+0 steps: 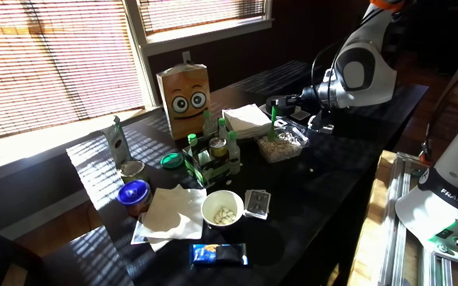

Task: Use the spoon to transfer some contents from the right bowl to the left bowl

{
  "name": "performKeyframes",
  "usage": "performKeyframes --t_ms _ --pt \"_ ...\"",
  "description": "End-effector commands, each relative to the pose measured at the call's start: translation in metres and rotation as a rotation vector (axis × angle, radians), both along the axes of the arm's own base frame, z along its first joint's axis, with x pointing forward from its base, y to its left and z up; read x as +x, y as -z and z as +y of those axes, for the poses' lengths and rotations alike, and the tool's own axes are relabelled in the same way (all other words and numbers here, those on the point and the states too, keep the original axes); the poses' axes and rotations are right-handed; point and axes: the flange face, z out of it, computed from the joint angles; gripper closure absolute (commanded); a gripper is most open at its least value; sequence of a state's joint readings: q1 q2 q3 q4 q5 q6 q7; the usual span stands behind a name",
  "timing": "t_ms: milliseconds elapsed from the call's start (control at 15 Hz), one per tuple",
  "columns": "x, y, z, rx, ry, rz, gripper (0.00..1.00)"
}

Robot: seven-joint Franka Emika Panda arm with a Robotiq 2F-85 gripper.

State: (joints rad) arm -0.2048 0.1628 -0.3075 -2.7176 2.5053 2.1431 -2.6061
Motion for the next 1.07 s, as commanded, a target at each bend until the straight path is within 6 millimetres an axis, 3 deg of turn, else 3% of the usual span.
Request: performKeyframes --t_ms 0,800,933,1000 --pt "0.001 -0.001 0.002 0.130 0.024 -0.045 0.97" --pt "-0.015 0.038 -0.016 0.397 0.158 0.082 0.97" --pt "-0.015 0.039 -0.017 0.410 0.175 0.088 0.63" --pt "-0.017 0.040 -0.019 0.409 0.183 0.091 0.58"
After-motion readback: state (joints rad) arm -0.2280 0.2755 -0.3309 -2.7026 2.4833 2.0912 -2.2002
